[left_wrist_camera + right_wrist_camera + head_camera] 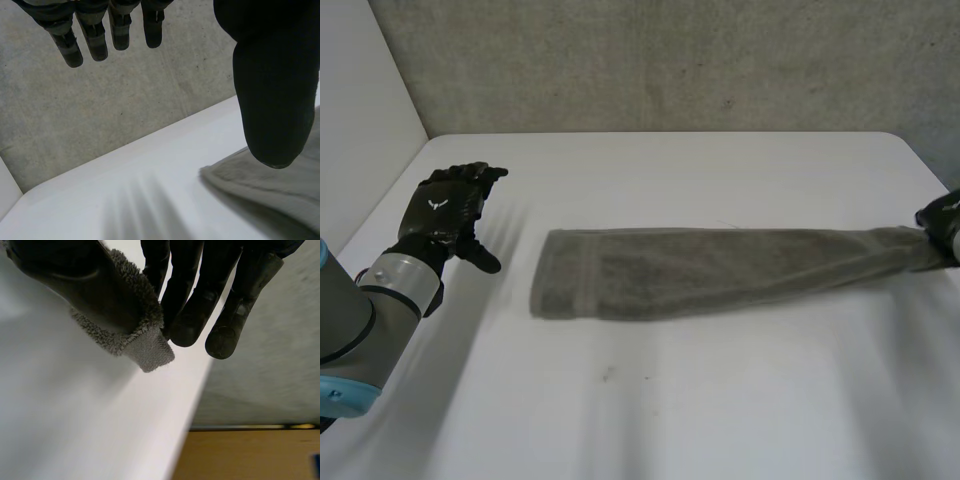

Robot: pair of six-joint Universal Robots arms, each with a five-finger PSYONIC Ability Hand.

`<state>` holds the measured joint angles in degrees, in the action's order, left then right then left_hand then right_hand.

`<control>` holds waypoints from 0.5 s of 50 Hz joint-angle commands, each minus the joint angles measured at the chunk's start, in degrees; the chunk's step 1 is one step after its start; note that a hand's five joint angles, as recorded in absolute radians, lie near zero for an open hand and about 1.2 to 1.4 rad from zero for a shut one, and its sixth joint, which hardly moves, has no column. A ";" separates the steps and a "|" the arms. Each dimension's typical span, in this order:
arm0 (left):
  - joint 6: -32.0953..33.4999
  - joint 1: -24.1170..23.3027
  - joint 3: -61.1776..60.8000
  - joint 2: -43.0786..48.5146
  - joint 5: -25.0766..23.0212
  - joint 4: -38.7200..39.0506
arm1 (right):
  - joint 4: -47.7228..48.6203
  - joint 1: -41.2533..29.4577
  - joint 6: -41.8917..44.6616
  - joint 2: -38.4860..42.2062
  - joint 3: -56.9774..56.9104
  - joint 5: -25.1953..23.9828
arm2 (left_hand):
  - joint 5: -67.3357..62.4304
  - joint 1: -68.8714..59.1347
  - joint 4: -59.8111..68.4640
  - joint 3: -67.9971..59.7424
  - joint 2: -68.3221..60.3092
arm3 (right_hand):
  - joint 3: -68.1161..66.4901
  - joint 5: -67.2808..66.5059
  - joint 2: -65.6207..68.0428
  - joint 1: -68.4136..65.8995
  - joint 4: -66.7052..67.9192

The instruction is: Fold the towel.

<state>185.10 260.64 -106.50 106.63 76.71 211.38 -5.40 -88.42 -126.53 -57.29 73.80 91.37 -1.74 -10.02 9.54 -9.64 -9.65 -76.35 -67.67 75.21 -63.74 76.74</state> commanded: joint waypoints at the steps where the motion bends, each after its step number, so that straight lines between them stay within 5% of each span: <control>1: 0.00 0.13 -0.28 -0.64 0.02 -0.01 | 0.30 -9.35 4.63 -0.90 -9.97 0.74 | 1.74 0.02 0.46 -0.36 -0.35 | -3.65 -2.33 4.79 -16.26 3.26; 14: 0.00 0.22 -1.07 -1.43 0.02 0.08 | 7.67 -42.86 3.57 11.21 -23.26 -4.78 | 1.74 0.02 0.46 -0.36 -0.35 | -3.65 -2.33 4.79 -16.26 3.26; 25: 0.00 0.31 -1.07 -1.43 0.02 0.08 | 9.53 -52.99 3.31 22.65 -24.85 -12.44 | 1.74 0.02 0.46 -0.36 -0.35 | -3.65 -2.33 4.79 -16.26 3.26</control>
<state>185.10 260.94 -107.60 105.19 76.72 211.47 4.04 -138.18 -123.08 -39.53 48.89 82.49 -1.73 -10.02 9.54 -9.64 -9.65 -77.04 -67.68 75.22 -63.74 76.84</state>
